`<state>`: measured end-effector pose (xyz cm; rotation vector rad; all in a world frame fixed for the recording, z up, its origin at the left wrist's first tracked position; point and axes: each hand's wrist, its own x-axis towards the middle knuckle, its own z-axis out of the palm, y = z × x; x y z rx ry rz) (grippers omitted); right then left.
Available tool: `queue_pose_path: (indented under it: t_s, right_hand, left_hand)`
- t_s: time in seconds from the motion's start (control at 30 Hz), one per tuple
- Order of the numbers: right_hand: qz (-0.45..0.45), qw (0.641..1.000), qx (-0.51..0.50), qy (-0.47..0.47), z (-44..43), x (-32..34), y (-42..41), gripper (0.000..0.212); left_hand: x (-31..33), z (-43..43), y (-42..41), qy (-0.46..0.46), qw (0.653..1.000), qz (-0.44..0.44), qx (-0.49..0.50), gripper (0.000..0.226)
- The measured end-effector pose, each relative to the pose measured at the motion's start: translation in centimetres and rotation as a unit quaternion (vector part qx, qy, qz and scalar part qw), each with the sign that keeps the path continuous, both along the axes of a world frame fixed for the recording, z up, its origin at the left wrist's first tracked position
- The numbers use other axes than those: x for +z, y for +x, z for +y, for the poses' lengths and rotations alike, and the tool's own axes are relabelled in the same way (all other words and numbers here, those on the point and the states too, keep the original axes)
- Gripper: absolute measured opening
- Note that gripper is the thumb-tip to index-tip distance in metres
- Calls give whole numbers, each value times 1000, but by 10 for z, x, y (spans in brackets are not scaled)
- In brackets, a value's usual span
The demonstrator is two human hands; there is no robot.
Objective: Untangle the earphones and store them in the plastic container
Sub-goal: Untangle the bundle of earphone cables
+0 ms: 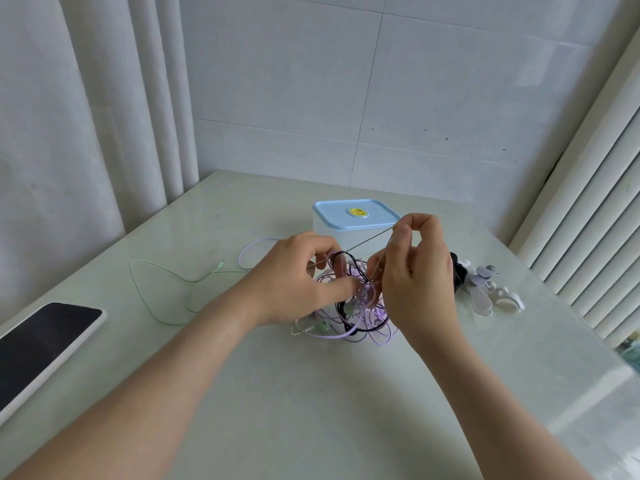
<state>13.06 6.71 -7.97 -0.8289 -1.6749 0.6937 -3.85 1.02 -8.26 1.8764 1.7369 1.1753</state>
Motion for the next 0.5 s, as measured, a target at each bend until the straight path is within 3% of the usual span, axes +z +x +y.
queue_pose_path:
  t_s: [0.1,0.33,0.5]
  right_hand:
    - [-31,998,-40,43,3,-4,0,6]
    - [-67,993,-70,72,6,-8,1,10]
    - [-108,980,-117,118,9,-13,1,8]
  left_hand:
    - [-2,0,2,-1,1000,-1,-16,38]
    - [1,-4,9,-28,997,-43,-54,37]
    - [2,-7,13,-58,996,-21,-68,32]
